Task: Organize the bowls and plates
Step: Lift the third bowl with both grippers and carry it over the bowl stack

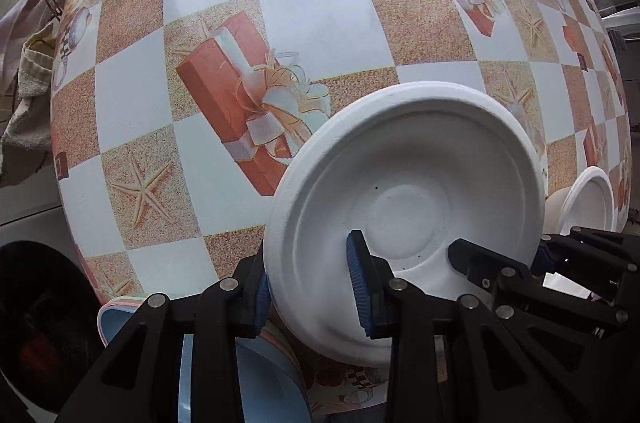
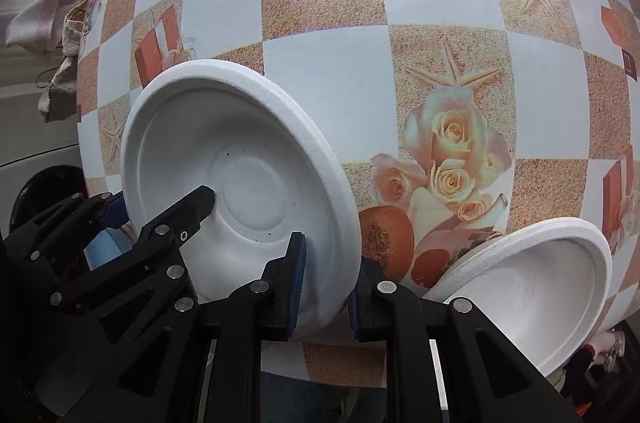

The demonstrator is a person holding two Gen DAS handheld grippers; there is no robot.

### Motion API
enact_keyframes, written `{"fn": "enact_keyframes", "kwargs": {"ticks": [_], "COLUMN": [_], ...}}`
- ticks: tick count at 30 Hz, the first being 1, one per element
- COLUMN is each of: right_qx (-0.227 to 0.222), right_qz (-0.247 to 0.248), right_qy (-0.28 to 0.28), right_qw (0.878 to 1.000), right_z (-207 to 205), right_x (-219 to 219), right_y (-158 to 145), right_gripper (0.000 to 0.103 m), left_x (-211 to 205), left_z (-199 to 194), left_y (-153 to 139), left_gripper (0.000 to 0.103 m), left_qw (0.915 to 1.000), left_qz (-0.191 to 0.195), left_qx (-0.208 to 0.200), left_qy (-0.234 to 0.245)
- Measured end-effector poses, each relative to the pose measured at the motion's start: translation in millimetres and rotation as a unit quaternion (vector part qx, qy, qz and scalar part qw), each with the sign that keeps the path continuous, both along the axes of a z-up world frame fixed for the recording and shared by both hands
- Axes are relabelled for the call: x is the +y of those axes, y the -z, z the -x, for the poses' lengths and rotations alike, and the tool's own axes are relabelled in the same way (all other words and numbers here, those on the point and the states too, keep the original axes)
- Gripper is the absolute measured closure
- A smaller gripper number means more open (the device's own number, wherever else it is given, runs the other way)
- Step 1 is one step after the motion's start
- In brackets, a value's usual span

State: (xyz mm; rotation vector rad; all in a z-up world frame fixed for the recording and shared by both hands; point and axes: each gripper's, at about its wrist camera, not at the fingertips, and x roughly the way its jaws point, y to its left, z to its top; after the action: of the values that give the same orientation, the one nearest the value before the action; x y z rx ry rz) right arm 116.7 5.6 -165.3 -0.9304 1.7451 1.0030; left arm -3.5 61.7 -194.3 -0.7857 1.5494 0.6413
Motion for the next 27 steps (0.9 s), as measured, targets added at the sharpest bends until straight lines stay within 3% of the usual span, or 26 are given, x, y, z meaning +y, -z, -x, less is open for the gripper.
{"fn": "enact_keyframes", "kwargs": {"ticks": [4,12,20,27], "right_qx": [0.006,-0.002,-0.009,-0.018], "right_qz": [-0.011,-0.034,-0.048,-0.063], "right_qy": [0.017,0.022,0.035,0.054], "right_qw": [1.000,0.999,0.998,0.996], "right_z": [-12.9,-31.1,-40.5,-45.8], "right_x": [-7.0,-10.3,-24.2,-30.8], "right_y": [-7.9,-34.5,-56.2,-69.0], "right_gripper": [0.081,0.081,0.081,0.081], "left_x": [-11.7,-19.4,-45.9,-39.8], "left_z": [0.9,0.8,-13.4,-31.1], "left_y": [-1.1,-25.9,-60.2,-87.6], "left_gripper": [0.067,0.067,0.067,0.067], "left_qw": [0.9999,0.9997,0.9989,0.9980], "left_qz": [0.012,-0.002,-0.013,-0.021], "left_qx": [-0.003,-0.020,-0.043,-0.059], "left_qy": [-0.007,-0.017,-0.015,0.002]}}
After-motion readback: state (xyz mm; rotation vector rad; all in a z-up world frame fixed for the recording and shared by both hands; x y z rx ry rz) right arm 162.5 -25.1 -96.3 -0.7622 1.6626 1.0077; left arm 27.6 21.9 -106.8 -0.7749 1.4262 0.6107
